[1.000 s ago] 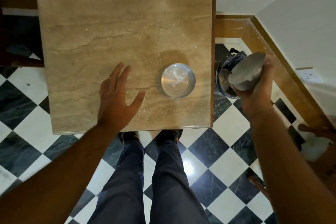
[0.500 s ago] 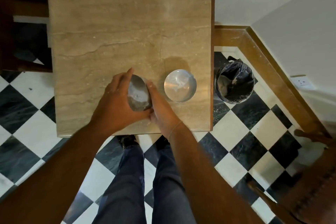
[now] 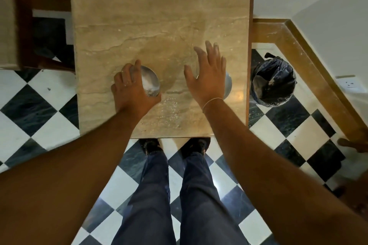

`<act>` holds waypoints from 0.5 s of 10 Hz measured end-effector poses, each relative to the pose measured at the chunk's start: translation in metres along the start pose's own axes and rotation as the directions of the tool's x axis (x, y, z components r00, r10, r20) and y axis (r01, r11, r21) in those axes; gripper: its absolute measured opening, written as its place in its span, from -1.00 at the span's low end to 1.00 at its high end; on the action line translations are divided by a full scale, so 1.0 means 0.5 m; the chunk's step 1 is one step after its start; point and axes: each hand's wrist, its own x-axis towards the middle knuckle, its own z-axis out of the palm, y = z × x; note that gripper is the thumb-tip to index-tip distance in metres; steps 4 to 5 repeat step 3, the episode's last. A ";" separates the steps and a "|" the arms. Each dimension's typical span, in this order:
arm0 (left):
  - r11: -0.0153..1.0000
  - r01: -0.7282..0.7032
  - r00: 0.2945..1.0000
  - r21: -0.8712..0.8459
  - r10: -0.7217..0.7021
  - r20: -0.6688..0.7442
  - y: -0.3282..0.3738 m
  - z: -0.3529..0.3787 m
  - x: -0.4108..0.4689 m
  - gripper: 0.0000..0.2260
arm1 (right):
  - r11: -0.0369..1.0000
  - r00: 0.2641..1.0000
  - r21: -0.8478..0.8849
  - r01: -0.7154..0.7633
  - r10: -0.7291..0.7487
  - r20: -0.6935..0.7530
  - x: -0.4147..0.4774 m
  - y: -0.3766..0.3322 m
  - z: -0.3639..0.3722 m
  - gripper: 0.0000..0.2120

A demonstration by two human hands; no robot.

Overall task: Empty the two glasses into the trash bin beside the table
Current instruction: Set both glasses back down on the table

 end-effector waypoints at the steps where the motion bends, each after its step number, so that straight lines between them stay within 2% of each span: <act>1: 1.000 0.006 1.000 0.004 -0.006 0.014 0.000 0.015 0.002 0.11 | 0.999 1.000 -0.053 -0.002 0.001 -0.008 0.013 0.023 0.007 -0.50; 2: 1.000 0.017 0.999 0.014 -0.018 0.028 0.002 0.010 0.009 0.13 | 0.996 0.999 -0.087 -0.030 0.029 -0.017 0.020 0.039 0.004 -0.48; 3: 0.995 0.015 1.000 0.100 -0.016 0.005 0.002 0.013 -0.007 0.14 | 0.994 0.999 -0.105 -0.005 -0.001 -0.050 0.025 0.058 0.009 -0.41; 5: 0.995 0.015 1.000 0.100 -0.016 0.005 0.002 0.013 -0.007 0.14 | 0.994 0.999 -0.105 -0.005 -0.001 -0.050 0.025 0.058 0.009 -0.41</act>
